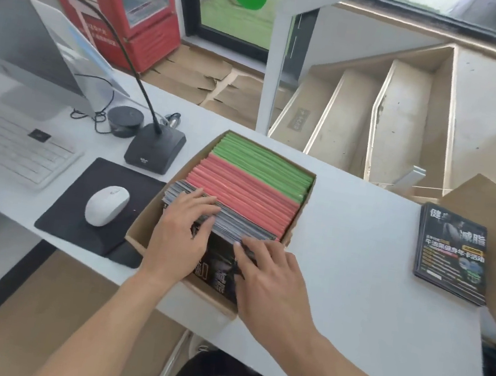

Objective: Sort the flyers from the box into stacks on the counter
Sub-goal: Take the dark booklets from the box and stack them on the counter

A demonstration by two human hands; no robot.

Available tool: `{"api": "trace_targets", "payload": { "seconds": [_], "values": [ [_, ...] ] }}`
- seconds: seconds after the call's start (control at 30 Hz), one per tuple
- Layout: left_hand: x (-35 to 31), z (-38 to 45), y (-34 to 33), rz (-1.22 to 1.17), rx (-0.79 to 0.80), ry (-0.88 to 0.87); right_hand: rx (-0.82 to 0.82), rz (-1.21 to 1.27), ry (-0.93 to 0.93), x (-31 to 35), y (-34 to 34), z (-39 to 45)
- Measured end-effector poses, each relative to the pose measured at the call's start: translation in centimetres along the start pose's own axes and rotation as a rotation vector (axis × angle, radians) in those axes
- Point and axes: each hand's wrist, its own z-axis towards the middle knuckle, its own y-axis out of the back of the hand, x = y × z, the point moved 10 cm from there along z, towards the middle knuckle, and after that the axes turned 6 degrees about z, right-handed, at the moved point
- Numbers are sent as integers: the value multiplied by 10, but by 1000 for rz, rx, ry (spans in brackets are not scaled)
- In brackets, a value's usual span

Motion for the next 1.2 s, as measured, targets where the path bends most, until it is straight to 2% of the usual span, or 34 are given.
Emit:
{"api": "trace_targets", "payload": {
  "seconds": [0.1, 0.37, 0.5, 0.6, 0.73, 0.8, 0.93, 1.07, 1.13, 1.2],
  "values": [
    [0, 1, -3, -4, 7, -9, 14, -40, -6, 2, -4, -8],
    [6, 0, -6, -26, 42, -6, -76, 65, -39, 10, 9, -6],
    [6, -2, -7, -33, 37, -1, 12, 162, -62, 15, 3, -7],
    [3, -5, -2, -45, 21, -27, 116, 232, -160, 9, -2, -8],
    [-11, -16, 17, -69, -42, -146, 32, 373, -204, 4, 9, -8],
    [-19, -20, 25, -57, 25, -221, -42, 422, -208, 2, 15, -8],
    [-37, -19, 51, 146, 139, -369, -180, 646, -225, -3, 32, -8],
    [-54, -2, 81, 166, 224, -308, -283, 1004, -223, -6, 67, 3],
    [-61, 3, 84, 91, 266, -267, -307, 1158, -233, -13, 84, 11],
    [-71, 10, 89, -165, 245, -159, -317, 1281, -237, -28, 95, 16]
  ]
}}
